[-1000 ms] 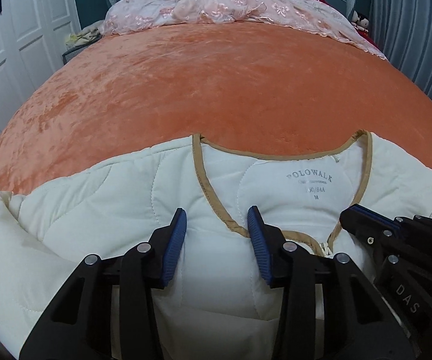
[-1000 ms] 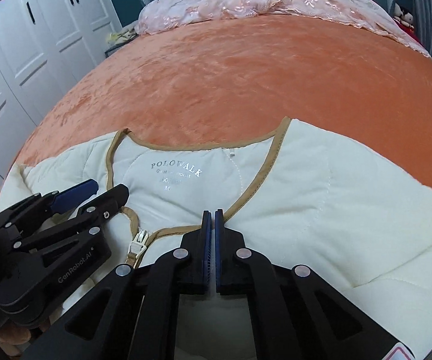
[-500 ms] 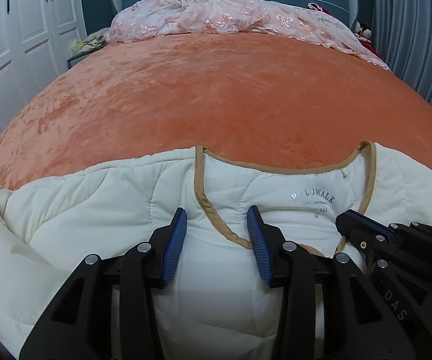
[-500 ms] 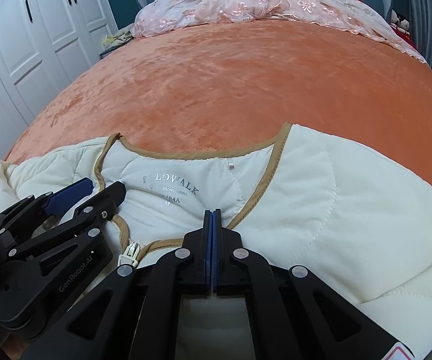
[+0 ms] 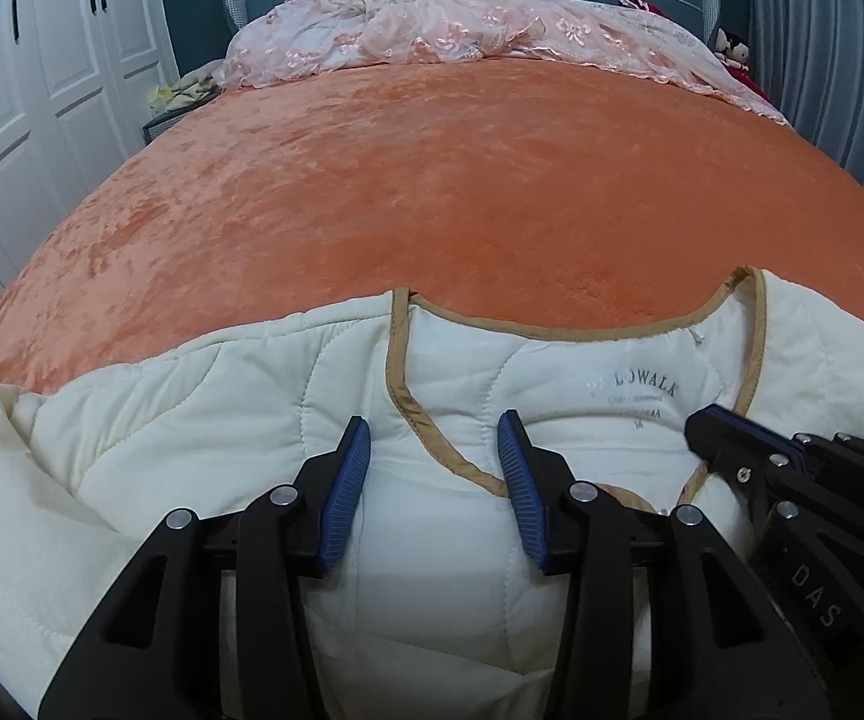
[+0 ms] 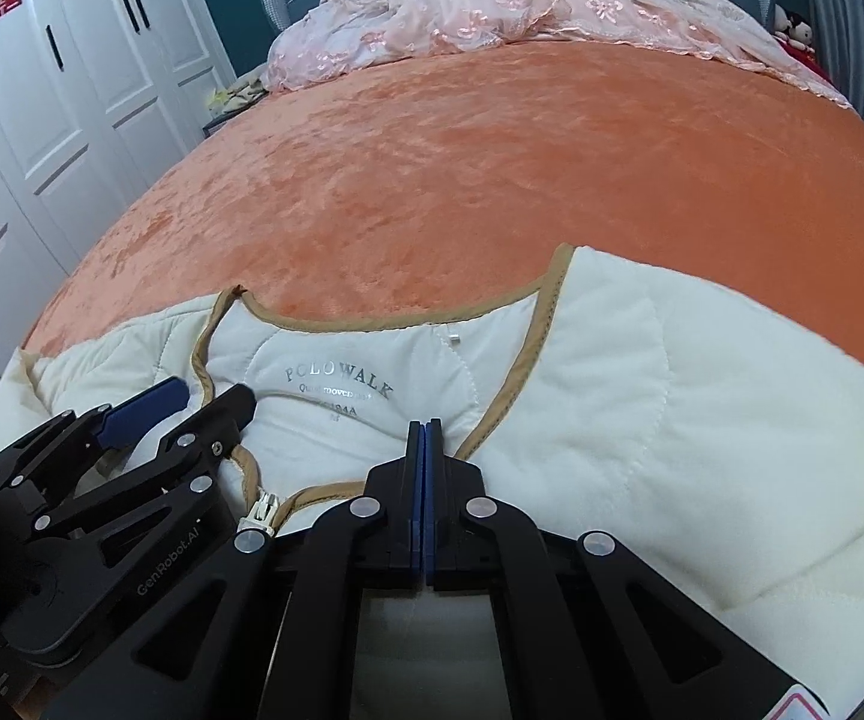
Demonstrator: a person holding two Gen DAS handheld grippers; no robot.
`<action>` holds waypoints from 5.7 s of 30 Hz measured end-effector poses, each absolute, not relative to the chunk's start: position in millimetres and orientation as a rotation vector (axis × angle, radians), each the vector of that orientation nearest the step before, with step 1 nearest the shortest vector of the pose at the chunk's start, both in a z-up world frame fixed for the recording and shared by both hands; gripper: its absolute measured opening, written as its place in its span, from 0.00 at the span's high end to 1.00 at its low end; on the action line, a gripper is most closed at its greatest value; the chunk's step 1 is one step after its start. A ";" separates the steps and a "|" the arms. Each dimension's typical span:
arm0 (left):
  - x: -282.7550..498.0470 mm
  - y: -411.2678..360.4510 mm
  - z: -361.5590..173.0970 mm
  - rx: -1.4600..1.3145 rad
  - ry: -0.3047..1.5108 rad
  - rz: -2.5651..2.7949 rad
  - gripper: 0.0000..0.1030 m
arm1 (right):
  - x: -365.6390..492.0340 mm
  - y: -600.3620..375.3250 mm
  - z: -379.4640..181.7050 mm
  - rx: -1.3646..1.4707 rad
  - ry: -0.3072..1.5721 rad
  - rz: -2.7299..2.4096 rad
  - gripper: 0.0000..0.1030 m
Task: Fold large clothes
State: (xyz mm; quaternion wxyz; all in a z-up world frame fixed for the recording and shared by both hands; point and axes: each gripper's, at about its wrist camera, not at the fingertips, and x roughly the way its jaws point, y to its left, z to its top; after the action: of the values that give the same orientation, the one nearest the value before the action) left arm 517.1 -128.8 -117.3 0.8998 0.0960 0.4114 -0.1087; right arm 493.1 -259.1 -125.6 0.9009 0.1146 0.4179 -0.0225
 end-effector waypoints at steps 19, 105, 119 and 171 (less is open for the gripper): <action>192.8 190.6 -67.9 -0.455 1.105 -0.162 0.14 | -17.7 -361.5 -76.4 0.671 0.931 -0.214 0.33; 229.2 164.8 -17.5 -0.358 1.061 -0.217 0.16 | 44.7 -353.6 -14.0 0.631 0.721 -0.252 0.35; 262.9 137.5 1.7 -0.318 0.937 -0.197 0.90 | 104.9 -349.3 -1.5 0.563 0.653 -0.280 0.92; 245.1 -3.4 -35.9 -0.107 1.004 -0.337 0.96 | 186.4 -177.5 -46.4 0.238 0.900 0.006 1.00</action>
State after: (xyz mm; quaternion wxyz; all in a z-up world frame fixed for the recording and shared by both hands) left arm 245.1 -3.4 -35.9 0.8618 -0.0510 0.4784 -0.1606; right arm 186.4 -177.5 -46.4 0.8937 0.1146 0.4338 0.0031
